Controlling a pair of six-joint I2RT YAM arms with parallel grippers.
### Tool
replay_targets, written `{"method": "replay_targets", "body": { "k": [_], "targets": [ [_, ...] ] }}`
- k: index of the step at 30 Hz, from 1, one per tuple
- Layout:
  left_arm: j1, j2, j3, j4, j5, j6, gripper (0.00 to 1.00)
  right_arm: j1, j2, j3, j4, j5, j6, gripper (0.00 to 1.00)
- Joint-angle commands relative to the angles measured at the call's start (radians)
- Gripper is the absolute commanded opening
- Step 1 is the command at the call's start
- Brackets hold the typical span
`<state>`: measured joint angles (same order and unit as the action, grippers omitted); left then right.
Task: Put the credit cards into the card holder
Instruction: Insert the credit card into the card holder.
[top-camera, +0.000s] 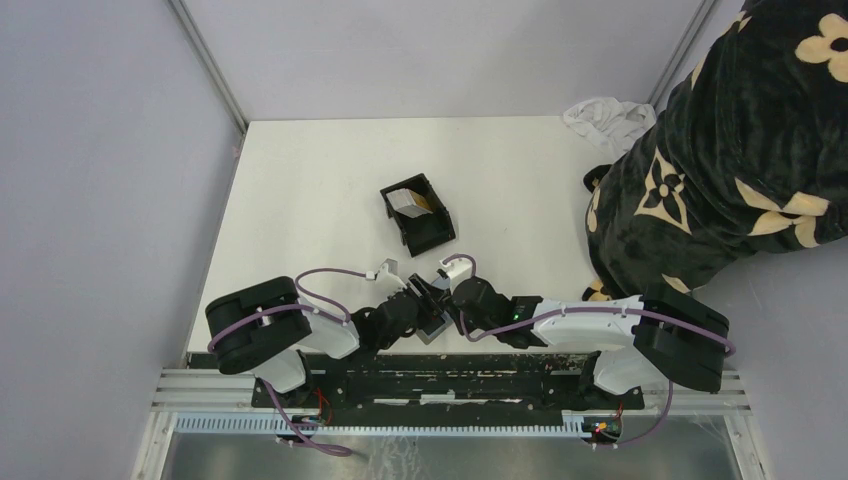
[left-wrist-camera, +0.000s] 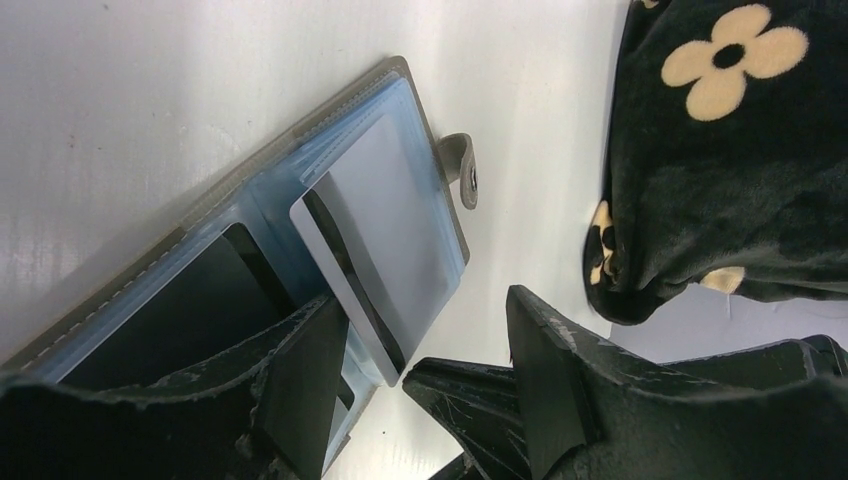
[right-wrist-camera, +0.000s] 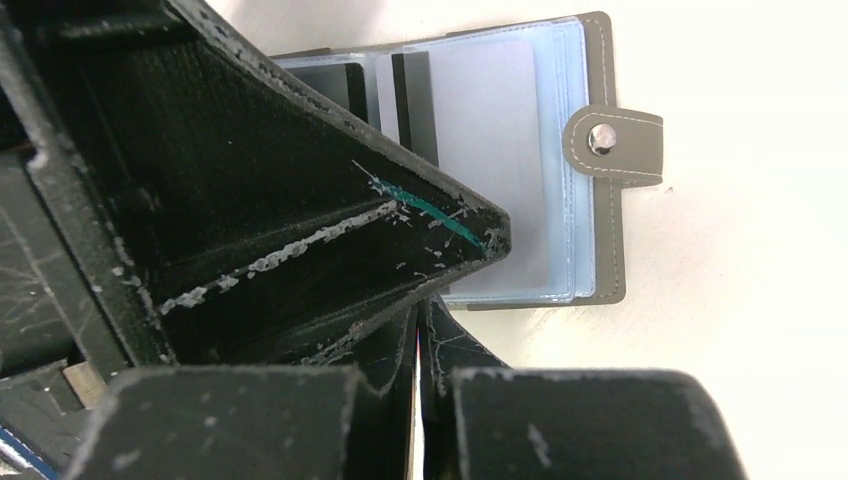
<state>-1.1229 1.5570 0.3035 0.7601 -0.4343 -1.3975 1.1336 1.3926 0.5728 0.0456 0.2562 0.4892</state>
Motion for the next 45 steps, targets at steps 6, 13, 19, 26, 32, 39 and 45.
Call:
{"method": "replay_targets", "body": {
  "k": [6,13,19,26,32,39,45],
  "targets": [
    [-0.010,0.011,-0.017,-0.022,0.073,-0.024,0.64,0.049,0.004,-0.007,0.218,0.012,0.040,0.01],
    [-0.009,0.017,-0.019,-0.011,0.085,-0.027,0.61,0.076,0.016,-0.013,0.256,0.026,0.037,0.01],
    [-0.009,0.025,-0.023,0.003,0.094,-0.037,0.61,0.077,0.050,-0.022,0.294,0.062,0.020,0.01],
    [-0.009,0.043,-0.038,0.031,0.101,-0.048,0.61,0.077,0.089,-0.011,0.312,0.120,-0.030,0.01],
    [-0.009,0.048,-0.043,0.043,0.101,-0.047,0.61,0.072,0.126,0.009,0.293,0.168,-0.050,0.01],
    [-0.009,0.057,-0.043,0.044,0.101,-0.047,0.61,0.064,0.158,0.003,0.296,0.213,-0.045,0.01],
    [-0.009,0.059,-0.053,0.056,0.099,-0.054,0.61,0.061,0.182,0.002,0.295,0.256,-0.047,0.01]
  ]
}}
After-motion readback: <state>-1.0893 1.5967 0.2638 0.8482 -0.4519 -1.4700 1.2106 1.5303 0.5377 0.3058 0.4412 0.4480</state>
